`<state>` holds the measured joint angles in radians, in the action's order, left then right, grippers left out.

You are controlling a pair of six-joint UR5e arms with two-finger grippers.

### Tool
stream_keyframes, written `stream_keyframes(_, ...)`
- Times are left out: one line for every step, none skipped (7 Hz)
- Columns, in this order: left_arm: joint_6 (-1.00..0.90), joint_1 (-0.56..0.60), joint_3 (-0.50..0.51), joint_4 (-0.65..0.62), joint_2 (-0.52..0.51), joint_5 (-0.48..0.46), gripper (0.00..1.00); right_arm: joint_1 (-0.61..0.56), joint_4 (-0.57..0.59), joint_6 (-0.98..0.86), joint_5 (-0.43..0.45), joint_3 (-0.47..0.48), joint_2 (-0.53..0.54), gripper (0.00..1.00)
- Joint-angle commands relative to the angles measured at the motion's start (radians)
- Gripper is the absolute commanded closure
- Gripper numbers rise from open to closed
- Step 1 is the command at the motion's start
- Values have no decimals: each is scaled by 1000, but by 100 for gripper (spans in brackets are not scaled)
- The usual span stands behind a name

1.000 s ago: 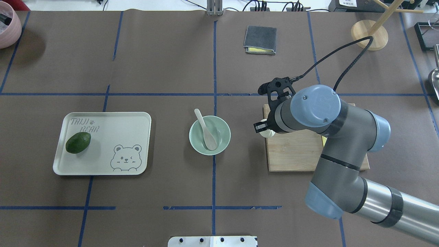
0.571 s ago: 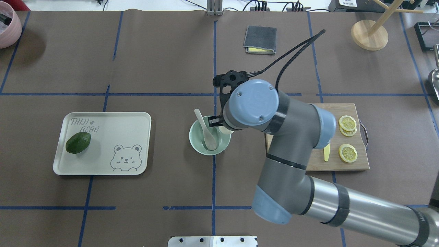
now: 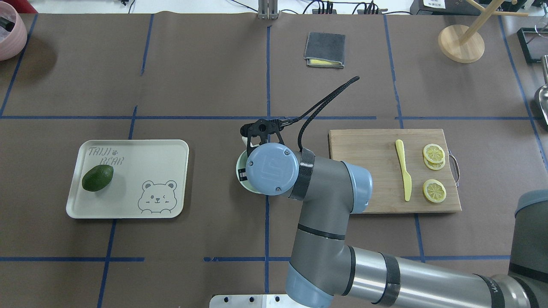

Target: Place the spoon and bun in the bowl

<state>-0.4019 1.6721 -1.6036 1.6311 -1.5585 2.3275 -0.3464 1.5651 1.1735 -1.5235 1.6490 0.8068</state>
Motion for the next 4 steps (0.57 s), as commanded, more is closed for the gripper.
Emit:
stream_keyframes(0,-2,1,10,0,1,0,-17,-5,-7,-7,38,3,0)
stream_keyframes(0,-2,2,12,2,1,0,-89,-2,-67,-100,64,9,0)
stream_keyframes(2,-2,8,7,6,0,0,-200,-3,-171,-229,77,26,0)
stream_keyframes(2,-2,39,7,8,15,0,-332,-5,-315,-350,90,69,0)
